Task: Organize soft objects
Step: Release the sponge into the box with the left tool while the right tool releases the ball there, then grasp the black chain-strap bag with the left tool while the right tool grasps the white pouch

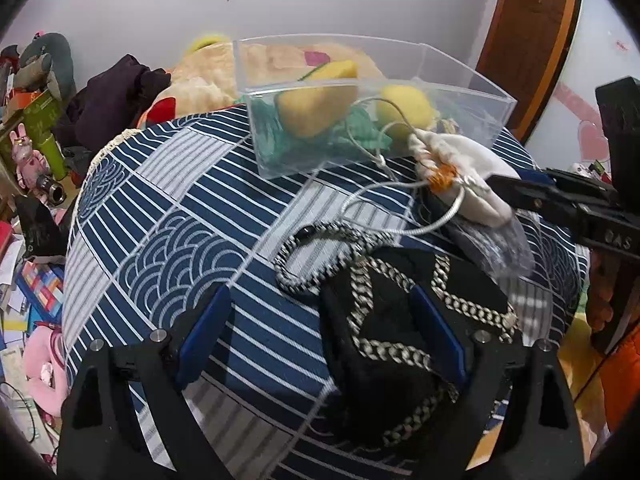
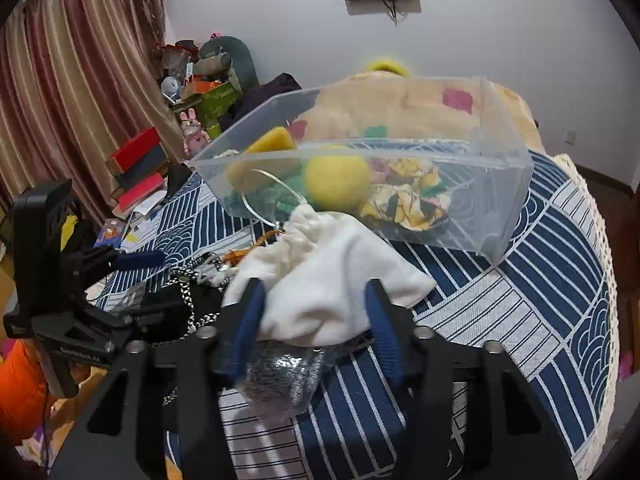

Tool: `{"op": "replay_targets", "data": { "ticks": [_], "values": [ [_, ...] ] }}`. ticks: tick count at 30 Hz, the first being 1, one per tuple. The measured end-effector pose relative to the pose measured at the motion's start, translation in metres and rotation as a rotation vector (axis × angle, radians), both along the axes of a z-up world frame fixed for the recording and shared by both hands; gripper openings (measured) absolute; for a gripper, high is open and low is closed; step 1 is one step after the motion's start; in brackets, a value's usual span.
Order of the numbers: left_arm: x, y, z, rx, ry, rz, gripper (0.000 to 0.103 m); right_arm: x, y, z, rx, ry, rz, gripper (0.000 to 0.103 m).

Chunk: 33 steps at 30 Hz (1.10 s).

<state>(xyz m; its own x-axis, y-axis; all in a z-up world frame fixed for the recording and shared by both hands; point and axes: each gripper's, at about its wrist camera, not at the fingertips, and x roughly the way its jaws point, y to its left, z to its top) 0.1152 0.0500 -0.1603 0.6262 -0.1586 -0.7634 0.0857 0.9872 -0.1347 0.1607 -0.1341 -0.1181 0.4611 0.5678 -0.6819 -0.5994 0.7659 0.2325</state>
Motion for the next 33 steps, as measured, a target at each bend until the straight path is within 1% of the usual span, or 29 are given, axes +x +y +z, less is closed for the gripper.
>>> {"op": "replay_targets", "data": {
  "ticks": [1,2,3,5,6,8,10,11,12,14,18,24,26,28,31,33],
  "values": [
    [-0.002,-0.001,0.0,-0.005,0.0,-0.006,0.091,-0.001,0.0,0.001,-0.002,-0.004,0.0,0.034],
    [-0.006,-0.002,-0.001,-0.012,0.001,-0.014,0.087,-0.002,0.0,0.001,-0.005,-0.011,-0.005,0.03],
    [-0.009,-0.004,-0.002,-0.021,0.005,-0.022,0.083,-0.003,0.0,0.002,-0.003,-0.015,-0.009,0.027],
    [-0.012,-0.008,-0.003,-0.042,0.019,-0.044,0.067,-0.003,-0.003,0.003,0.013,-0.015,-0.023,0.021],
    [-0.013,-0.009,-0.004,-0.053,0.021,-0.054,0.062,-0.003,-0.006,0.004,0.022,-0.015,-0.028,0.02],
    [-0.016,-0.013,-0.003,-0.077,0.023,-0.076,0.04,-0.005,-0.01,0.007,0.035,-0.022,-0.043,0.018],
    [-0.019,-0.02,0.001,-0.081,0.02,-0.093,0.031,-0.008,-0.013,0.01,0.039,-0.035,-0.053,0.018],
    [-0.02,-0.024,0.003,-0.076,0.015,-0.101,0.023,-0.009,-0.014,0.013,0.041,-0.044,-0.056,0.018],
    [-0.022,-0.027,0.005,-0.072,0.011,-0.111,0.02,-0.011,-0.016,0.015,0.044,-0.051,-0.058,0.018],
    [-0.026,-0.033,0.013,-0.06,-0.009,-0.124,0.017,-0.014,-0.018,0.021,0.05,-0.072,-0.067,0.017],
    [-0.035,-0.037,0.035,-0.053,-0.071,-0.133,0.016,-0.019,-0.025,0.035,0.072,-0.114,-0.081,0.017],
    [-0.026,-0.028,0.074,-0.057,-0.177,-0.107,0.015,-0.022,-0.033,0.056,0.112,-0.181,-0.106,0.017],
    [-0.019,-0.023,0.087,-0.077,-0.213,-0.094,0.015,-0.022,-0.035,0.062,0.122,-0.204,-0.119,0.017],
    [-0.012,-0.017,0.101,-0.088,-0.256,-0.076,0.015,-0.021,-0.034,0.066,0.131,-0.214,-0.126,0.017],
    [-0.003,-0.011,0.117,-0.076,-0.313,-0.05,0.015,-0.014,-0.035,0.071,0.148,-0.226,-0.141,0.018],
    [0.004,-0.008,0.125,-0.084,-0.347,-0.033,0.015,-0.009,-0.034,0.074,0.154,-0.233,-0.15,0.017]
  ]
}}
